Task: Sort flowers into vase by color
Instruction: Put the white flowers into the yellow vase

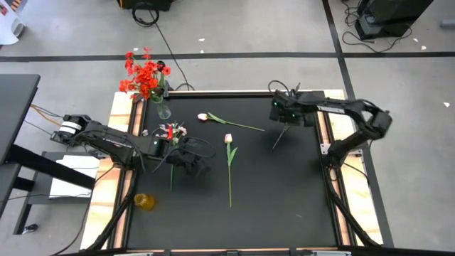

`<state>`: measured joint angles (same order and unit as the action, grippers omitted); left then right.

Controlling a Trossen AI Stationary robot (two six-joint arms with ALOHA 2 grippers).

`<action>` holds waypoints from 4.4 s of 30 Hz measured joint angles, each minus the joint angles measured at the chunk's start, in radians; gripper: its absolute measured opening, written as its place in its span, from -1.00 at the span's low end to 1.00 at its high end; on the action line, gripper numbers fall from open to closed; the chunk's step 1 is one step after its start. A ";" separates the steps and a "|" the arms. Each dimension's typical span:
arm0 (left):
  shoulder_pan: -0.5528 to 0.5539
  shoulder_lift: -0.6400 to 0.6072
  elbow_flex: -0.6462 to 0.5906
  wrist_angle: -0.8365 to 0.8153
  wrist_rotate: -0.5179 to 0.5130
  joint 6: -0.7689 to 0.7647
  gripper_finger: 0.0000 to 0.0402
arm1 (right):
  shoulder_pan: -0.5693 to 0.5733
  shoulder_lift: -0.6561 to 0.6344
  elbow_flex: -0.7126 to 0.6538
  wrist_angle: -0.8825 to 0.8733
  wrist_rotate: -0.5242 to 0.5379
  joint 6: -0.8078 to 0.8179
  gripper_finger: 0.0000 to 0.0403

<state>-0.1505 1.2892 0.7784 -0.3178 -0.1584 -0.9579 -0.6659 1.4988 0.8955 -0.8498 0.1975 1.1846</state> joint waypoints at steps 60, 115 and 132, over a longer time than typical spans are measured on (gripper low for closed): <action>0.090 -0.001 0.001 0.836 -0.032 0.268 0.89 | 0.604 -0.174 -0.002 1.118 -0.164 -0.739 -0.96; 0.126 -0.261 0.001 0.461 -0.165 0.719 -0.95 | 0.650 -0.425 0.000 0.966 -0.149 -0.848 -0.45; 0.102 -0.542 0.002 0.122 -0.164 0.618 -0.96 | 0.650 -0.716 0.031 0.796 -0.173 -0.953 -0.57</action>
<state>-0.0482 0.7473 0.7803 -0.1954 -0.3222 -0.3401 -0.0157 0.7830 0.9266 -0.0539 0.0248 0.2313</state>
